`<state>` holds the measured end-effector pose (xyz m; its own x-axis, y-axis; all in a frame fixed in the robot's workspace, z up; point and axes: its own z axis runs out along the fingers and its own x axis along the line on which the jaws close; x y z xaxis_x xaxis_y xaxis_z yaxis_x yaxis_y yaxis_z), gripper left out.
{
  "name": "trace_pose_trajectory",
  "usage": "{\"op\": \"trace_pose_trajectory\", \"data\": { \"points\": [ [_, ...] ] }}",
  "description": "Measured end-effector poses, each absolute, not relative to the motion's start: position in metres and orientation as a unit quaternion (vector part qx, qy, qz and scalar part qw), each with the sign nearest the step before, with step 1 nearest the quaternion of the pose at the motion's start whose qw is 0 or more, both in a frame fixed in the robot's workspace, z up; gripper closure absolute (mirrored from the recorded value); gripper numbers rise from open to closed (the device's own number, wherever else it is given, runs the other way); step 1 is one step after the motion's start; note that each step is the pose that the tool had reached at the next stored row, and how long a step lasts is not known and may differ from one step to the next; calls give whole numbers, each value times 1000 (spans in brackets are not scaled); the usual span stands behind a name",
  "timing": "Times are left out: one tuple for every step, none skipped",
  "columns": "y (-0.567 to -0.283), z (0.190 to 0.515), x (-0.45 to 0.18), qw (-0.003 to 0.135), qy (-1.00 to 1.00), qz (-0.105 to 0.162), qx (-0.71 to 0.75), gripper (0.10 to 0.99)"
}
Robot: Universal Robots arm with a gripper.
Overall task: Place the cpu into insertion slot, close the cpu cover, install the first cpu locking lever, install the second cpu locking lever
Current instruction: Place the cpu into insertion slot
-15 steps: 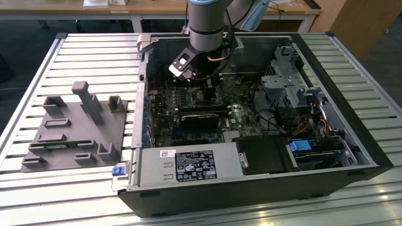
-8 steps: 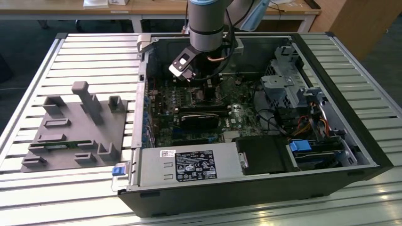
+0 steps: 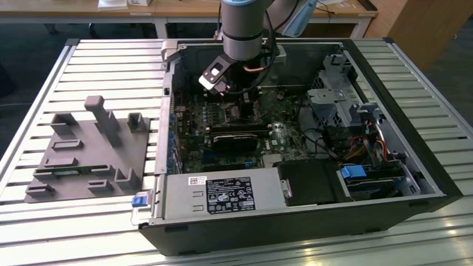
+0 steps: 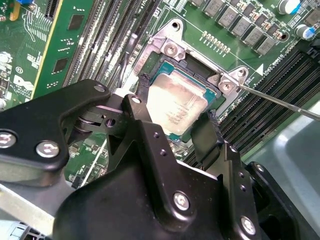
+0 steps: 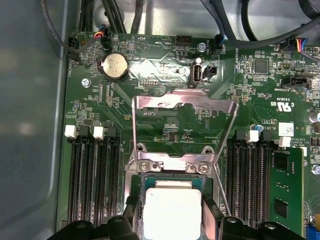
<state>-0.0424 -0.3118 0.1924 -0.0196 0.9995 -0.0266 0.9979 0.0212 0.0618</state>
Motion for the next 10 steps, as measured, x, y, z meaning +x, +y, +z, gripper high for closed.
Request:
{"op": "trace_pose_trajectory", "data": {
  "points": [
    [-311, 192, -42, 31, 714, 13, 699, 475],
    [-311, 192, -42, 31, 714, 13, 699, 475],
    [-311, 192, -42, 31, 714, 13, 699, 475],
    [-311, 192, -42, 31, 714, 13, 699, 475],
    [-311, 192, -42, 31, 714, 13, 699, 475],
    [-311, 193, -42, 31, 714, 13, 699, 475],
    [-311, 193, -42, 31, 714, 13, 699, 475],
    [-311, 195, -42, 31, 714, 13, 699, 475],
    [-311, 197, -42, 31, 714, 13, 699, 475],
    [-311, 198, -42, 31, 714, 13, 699, 475]
  ]
}}
